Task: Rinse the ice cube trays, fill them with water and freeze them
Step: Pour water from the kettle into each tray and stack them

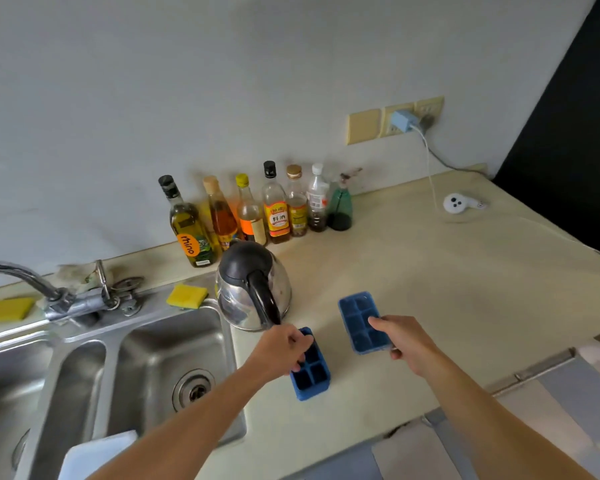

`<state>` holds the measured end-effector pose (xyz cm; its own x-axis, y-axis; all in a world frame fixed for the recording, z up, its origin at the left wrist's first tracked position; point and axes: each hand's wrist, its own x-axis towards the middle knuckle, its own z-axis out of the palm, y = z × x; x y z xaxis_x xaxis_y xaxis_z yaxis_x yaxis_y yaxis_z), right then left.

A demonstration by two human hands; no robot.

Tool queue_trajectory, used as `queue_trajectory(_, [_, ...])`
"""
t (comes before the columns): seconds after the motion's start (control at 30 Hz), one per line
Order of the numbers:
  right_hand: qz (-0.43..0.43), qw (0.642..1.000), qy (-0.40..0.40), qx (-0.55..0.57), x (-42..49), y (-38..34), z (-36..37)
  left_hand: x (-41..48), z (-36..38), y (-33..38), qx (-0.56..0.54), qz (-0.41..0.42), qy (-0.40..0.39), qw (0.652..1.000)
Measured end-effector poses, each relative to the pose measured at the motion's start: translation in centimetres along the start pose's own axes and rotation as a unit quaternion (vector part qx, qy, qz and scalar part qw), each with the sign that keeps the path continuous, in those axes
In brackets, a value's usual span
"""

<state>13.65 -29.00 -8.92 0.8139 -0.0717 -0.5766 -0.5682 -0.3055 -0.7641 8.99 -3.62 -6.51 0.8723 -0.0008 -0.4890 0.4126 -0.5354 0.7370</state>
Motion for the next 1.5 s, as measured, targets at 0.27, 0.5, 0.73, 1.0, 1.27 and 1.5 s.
queue_trajectory(0.27, [0.013, 0.998, -0.013, -0.064, 2.8, 3.8, 1.5, 0.1, 0.1, -3.6, 0.027, -0.071, 0.085, 0.994])
queue_trajectory(0.5, [-0.001, 0.994, -0.034, -0.104, 3.2, 4.7, 2.2, 0.0, 1.3, -4.6, -0.007, -0.103, 0.091, 0.991])
queue_trajectory(0.73, [0.004, 0.995, -0.03, -0.099, 3.0, 4.9, 2.1, 0.4, 1.9, -4.8, -0.018, -0.112, 0.103, 0.988])
queue_trajectory(1.0, [-0.046, 0.972, 0.003, -0.232, 2.6, 4.6, 2.0, 0.5, 2.2, -4.4, -0.013, -0.103, 0.13, 0.986])
queue_trajectory(1.27, [-0.171, 0.956, -0.015, -0.238, -1.1, 0.6, 3.9, -0.3, 2.7, -3.6, 0.011, -0.079, 0.144, 0.986])
queue_trajectory(1.5, [-0.147, 0.961, -0.114, -0.205, -4.1, -0.9, 5.5, -1.3, 1.9, -1.3, -0.111, -0.013, 0.159, 0.981])
